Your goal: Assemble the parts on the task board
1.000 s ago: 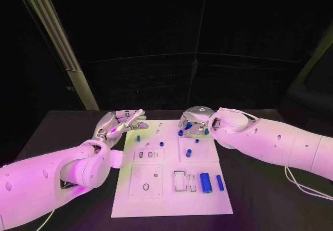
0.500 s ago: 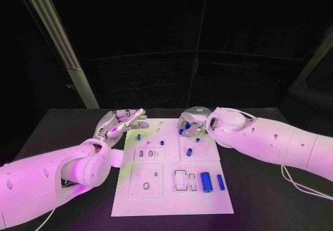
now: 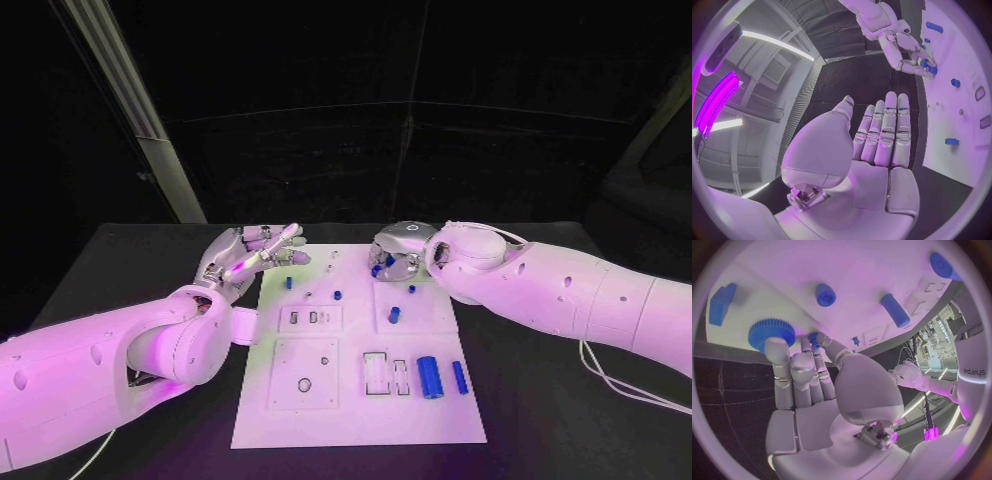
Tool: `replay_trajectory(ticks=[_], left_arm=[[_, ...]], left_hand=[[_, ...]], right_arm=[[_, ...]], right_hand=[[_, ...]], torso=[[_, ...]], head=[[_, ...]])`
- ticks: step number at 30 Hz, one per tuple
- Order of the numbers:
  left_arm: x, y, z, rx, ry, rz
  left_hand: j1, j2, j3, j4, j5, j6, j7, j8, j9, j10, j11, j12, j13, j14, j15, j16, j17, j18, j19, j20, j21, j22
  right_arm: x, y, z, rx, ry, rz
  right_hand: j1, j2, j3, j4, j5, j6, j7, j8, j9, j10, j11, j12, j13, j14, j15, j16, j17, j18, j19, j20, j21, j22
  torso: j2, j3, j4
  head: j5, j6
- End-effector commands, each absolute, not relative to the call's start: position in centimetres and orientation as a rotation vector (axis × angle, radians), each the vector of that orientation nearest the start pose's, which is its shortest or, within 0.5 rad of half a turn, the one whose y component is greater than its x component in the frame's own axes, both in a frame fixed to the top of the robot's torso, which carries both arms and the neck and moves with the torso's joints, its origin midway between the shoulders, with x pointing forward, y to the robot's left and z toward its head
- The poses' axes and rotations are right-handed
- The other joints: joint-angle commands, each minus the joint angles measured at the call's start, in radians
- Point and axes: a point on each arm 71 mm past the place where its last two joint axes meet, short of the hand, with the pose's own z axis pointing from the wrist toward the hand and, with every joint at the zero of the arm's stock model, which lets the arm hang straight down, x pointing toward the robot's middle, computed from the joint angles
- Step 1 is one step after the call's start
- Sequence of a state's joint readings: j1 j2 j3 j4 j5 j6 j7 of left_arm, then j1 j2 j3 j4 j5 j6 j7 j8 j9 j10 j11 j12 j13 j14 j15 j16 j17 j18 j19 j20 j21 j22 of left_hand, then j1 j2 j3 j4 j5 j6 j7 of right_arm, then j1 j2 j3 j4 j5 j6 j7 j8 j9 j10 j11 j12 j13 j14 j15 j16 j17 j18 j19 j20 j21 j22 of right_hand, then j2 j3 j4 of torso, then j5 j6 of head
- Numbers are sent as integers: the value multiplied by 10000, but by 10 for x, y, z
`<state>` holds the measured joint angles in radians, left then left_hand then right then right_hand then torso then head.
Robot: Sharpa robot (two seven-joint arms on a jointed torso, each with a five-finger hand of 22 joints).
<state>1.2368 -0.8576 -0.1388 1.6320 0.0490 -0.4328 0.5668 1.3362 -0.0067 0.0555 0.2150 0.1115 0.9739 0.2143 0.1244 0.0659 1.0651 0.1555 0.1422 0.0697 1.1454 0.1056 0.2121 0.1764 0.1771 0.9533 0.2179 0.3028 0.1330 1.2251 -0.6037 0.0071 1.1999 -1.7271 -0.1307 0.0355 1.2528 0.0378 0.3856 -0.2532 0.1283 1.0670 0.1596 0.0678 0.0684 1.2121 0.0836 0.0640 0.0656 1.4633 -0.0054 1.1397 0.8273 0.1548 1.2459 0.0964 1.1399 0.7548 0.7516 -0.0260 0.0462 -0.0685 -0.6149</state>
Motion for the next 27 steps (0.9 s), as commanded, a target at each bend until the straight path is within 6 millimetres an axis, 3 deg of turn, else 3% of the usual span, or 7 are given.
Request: replay_trajectory(ticks=[1,10,17,25,27], left_arm=[[464,193,-177,-10532,13198,-15845],[465,194,-177,-10530,13196,-15825],[466,195,-176,-10520,13181,-15804],[468,193,-177,-10503,13205,-15840],[468,192,-177,-10499,13210,-15849]], left_hand=[[64,54,-4,-81,-33,11,57,-46,-12,10,55,-34,-10,-20,42,-37,17,55,5,30,-67,-9],[79,61,0,-96,-32,11,59,-55,-12,9,57,-45,-11,-19,44,-47,22,55,6,33,-72,-14],[87,64,2,-105,-31,11,60,-59,-11,9,58,-51,-12,-18,45,-52,24,55,6,34,-75,-17],[99,67,5,-118,-31,13,60,-65,-11,10,59,-59,-12,-17,45,-59,27,56,7,35,-79,-20],[99,67,5,-118,-31,13,60,-65,-11,10,59,-59,-12,-17,45,-59,27,56,7,35,-79,-20]], right_arm=[[542,-157,-183,-5321,16571,5243],[538,-156,-169,-4504,14947,6156],[540,-152,-162,-3793,14344,6518],[551,-136,-164,-3580,14437,6400],[553,-132,-164,-3574,14492,6372]], right_hand=[[28,61,99,18,-46,83,-6,70,18,89,-9,29,14,190,-21,68,61,-118,57,-19,93,104],[18,34,290,116,-157,235,-51,80,27,253,-60,35,28,171,-49,254,223,-151,81,-36,334,393],[-70,-59,338,211,-170,199,-33,25,11,199,-37,-9,12,155,-36,321,263,-159,61,-31,411,456],[-107,-111,366,262,-199,160,-19,-7,1,157,-23,-20,5,144,-24,348,270,-162,48,-22,450,491],[-108,-112,368,263,-201,158,-18,-8,1,155,-22,-20,5,143,-24,349,269,-162,47,-22,451,491]], torso=[[28,-1,2],[30,-8,27],[58,-4,21],[74,-6,67],[90,-18,107]], head=[[-13,-8],[3,32],[72,158],[102,169],[91,186]])
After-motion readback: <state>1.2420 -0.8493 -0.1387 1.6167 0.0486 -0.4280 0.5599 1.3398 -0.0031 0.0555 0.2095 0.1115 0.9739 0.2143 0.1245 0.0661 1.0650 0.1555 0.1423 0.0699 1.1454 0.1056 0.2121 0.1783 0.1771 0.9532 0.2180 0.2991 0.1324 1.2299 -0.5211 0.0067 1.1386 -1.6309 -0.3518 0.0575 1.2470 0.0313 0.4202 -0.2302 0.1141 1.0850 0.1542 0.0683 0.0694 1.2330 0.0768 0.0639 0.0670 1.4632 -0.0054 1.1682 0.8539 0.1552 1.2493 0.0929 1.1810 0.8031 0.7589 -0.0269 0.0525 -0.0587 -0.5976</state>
